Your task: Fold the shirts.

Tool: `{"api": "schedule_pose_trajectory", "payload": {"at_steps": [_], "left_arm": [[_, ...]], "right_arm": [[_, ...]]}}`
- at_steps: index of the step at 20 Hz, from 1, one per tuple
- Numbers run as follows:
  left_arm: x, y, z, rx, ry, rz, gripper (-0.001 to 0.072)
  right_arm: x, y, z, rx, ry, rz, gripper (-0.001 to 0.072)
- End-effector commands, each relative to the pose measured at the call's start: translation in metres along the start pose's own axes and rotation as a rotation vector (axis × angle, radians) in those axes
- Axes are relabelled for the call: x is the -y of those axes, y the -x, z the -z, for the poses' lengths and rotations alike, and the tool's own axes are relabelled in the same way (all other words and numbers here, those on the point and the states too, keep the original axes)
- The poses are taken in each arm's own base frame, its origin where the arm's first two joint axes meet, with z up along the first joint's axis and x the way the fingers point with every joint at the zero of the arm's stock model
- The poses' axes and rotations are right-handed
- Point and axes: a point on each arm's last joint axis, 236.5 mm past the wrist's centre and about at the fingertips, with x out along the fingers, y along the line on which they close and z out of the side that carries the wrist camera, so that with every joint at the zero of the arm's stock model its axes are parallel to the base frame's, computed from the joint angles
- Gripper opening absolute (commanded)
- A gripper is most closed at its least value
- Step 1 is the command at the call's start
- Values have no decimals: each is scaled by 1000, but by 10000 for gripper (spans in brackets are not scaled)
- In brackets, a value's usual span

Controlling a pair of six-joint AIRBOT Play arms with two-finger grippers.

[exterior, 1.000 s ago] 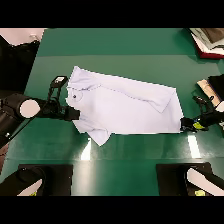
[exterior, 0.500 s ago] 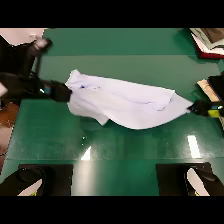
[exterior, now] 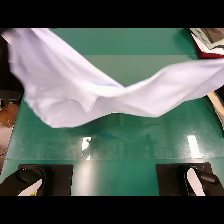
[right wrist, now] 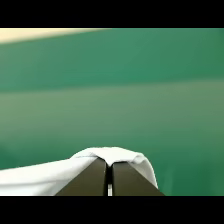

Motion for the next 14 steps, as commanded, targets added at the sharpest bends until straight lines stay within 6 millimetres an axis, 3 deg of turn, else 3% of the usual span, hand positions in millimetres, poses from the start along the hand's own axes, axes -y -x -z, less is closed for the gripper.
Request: {"api": "schedule_pose_trajectory", "payload": {"at_steps": [1,4,6,10,14], "left_arm": [[19,62,-57,194,-36,27,25],[36,101,-75,299,-42,76,25],[40,115,-78,330,-46,84,25],[41,119,-78,335,-47,85,25],[42,119,-78,333,-47,88,25]], "right_arm": [[-27,41,-58,162,82,-11,21],[-39,61,-81,218,128,-9,21],[-34,68,-90,227,159,37,21],[-35,73,-98,224,182,52,21],[-35,73,-92,183,189,52,21]]}}
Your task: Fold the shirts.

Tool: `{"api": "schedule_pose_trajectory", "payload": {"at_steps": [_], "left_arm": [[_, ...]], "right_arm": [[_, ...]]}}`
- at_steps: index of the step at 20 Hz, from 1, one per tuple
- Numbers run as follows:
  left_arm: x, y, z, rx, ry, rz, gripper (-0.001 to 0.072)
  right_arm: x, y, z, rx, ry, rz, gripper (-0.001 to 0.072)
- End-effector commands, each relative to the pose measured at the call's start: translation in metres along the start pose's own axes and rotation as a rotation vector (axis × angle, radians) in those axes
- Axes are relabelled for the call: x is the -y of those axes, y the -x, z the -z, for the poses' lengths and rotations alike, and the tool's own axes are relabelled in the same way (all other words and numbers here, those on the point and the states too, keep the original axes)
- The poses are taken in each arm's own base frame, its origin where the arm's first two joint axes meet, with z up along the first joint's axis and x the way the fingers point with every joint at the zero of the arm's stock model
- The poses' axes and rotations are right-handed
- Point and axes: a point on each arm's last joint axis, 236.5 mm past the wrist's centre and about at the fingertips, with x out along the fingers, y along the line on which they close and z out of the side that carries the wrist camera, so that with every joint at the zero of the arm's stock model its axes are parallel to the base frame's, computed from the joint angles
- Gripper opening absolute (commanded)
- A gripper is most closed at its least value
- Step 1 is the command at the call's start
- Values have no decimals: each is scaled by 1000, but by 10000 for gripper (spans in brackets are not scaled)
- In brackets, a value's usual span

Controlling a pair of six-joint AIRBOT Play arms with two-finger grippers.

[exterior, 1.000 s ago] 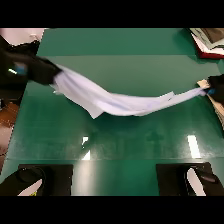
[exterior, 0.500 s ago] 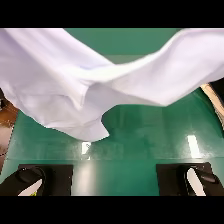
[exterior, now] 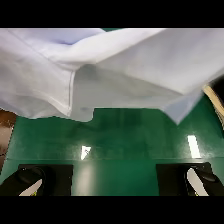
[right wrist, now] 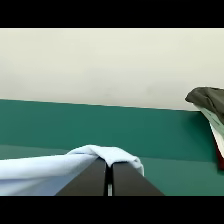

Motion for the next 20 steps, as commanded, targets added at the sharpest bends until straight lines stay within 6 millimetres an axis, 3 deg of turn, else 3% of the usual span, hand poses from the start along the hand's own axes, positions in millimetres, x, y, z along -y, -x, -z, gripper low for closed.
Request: {"api": "schedule_pose_trajectory", "payload": {"at_steps": [1,3,6,8,9,11,14,16,20], "left_arm": [[2,2,-2,5,1,7,25],[12,2,-1,3,16,49,25],[32,4,0,-2,46,133,25],[27,1,9,-40,42,115,24],[17,-7,24,-89,39,79,24],[-18,-29,75,-251,28,-36,24],[-87,-64,154,-470,-15,-256,24],[-124,-87,204,-599,-49,-356,24],[-172,-144,296,-791,-117,-438,24]], "right_arm": [[-1,4,3,-26,11,3,21],[-1,11,2,-16,22,21,21],[23,32,2,-1,7,159,20],[39,38,14,-44,-37,235,20],[42,30,25,-96,-52,230,19],[52,5,63,-279,-125,223,19],[76,-36,143,-672,-232,224,19],[95,-74,178,-822,-285,215,19],[124,-143,253,-1045,-359,199,19]]}}
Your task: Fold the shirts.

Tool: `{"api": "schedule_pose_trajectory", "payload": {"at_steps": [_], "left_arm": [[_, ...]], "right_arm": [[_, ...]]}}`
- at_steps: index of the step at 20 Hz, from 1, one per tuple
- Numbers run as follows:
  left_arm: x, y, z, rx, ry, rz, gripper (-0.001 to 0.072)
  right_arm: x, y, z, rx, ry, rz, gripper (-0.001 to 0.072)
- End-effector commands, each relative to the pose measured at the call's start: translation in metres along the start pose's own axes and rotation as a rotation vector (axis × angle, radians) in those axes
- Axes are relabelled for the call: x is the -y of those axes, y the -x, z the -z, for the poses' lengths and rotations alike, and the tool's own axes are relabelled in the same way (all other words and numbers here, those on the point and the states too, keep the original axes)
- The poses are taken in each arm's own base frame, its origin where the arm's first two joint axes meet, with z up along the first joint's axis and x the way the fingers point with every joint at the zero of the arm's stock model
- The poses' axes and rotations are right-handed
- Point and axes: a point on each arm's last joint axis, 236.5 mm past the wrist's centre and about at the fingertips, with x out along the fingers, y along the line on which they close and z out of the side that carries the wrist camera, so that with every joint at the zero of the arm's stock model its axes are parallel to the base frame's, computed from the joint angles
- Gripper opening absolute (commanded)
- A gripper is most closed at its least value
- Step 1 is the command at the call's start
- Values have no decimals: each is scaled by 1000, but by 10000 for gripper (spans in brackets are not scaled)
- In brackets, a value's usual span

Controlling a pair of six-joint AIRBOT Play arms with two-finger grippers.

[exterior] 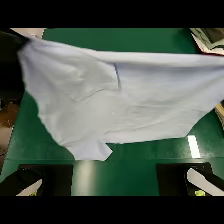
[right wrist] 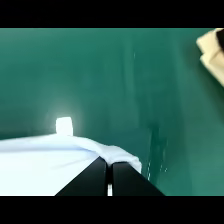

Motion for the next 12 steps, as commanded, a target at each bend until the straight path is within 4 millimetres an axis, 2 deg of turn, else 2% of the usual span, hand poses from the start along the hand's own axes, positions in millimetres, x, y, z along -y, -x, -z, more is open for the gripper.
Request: {"api": "schedule_pose_trajectory", "payload": {"at_steps": [1,3,5,9,12], "left_arm": [[-28,-93,30,-135,-81,-141,24],[-37,-139,37,-164,-88,-162,24],[-61,-174,53,-209,-62,-196,24],[-110,-215,83,-278,20,-242,24],[-118,-240,88,-258,46,-224,24]], "right_arm": [[15,-93,1,-216,-32,-3,19],[9,-137,-5,-223,-12,-20,19],[2,-173,-15,-182,0,-32,19],[-15,-220,-40,-45,15,-54,19],[-26,-242,-51,36,27,-67,19]]}}
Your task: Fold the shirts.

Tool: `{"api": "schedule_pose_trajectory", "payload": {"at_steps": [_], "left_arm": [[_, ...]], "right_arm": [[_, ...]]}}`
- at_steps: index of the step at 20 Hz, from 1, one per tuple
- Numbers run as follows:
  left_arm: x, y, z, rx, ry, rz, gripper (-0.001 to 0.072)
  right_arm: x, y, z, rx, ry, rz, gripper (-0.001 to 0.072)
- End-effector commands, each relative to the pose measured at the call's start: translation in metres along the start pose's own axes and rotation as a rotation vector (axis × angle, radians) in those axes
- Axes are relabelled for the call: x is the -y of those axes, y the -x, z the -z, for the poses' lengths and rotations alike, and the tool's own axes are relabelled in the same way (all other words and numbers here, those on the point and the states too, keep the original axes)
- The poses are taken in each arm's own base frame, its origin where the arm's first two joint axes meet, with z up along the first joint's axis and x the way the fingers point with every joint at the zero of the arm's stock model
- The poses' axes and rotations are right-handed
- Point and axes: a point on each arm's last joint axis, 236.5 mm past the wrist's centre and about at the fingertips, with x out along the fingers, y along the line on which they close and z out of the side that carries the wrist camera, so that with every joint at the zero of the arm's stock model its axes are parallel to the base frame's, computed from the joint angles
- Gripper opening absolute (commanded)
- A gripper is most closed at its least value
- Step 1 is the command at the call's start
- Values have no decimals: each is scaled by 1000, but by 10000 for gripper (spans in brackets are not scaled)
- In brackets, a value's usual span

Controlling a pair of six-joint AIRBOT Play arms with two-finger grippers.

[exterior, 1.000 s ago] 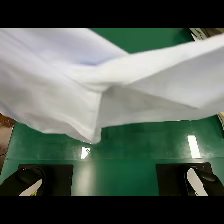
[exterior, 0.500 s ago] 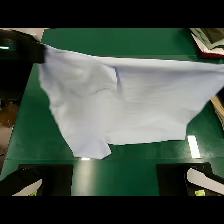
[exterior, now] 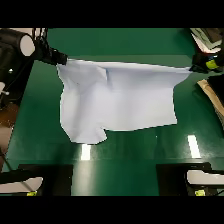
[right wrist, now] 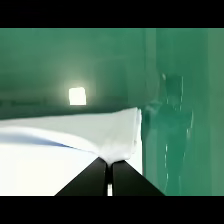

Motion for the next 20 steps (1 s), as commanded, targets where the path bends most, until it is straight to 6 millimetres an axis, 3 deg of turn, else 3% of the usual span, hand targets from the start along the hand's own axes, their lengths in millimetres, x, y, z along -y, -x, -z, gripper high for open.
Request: {"api": "schedule_pose_trajectory", "payload": {"at_steps": [1,4,9,11,13,16,17,18,19,20], "left_arm": [[-5,-37,-2,17,9,19,24],[-1,-44,16,-50,-30,34,24],[5,-60,108,-337,-131,58,24],[8,-68,135,-398,-139,65,25],[10,-72,148,-425,-137,67,25],[10,-73,147,-414,-134,66,29],[9,-73,147,-418,-137,62,217],[7,-71,149,-430,-140,56,493],[0,-68,155,-461,-145,31,543],[-8,-63,163,-501,-152,1,543]], "right_arm": [[-11,-31,-22,124,19,-12,19],[-10,-48,-1,70,22,-5,19],[6,-84,58,-90,-9,17,19],[11,-93,74,-128,-17,23,19],[13,-98,84,-149,-23,25,20],[5,-101,88,-154,-14,14,25],[-1,-100,89,-160,5,8,109],[-7,-99,90,-168,30,3,340],[-12,-95,91,-182,49,-3,496],[-15,-90,91,-198,65,-7,496]]}}
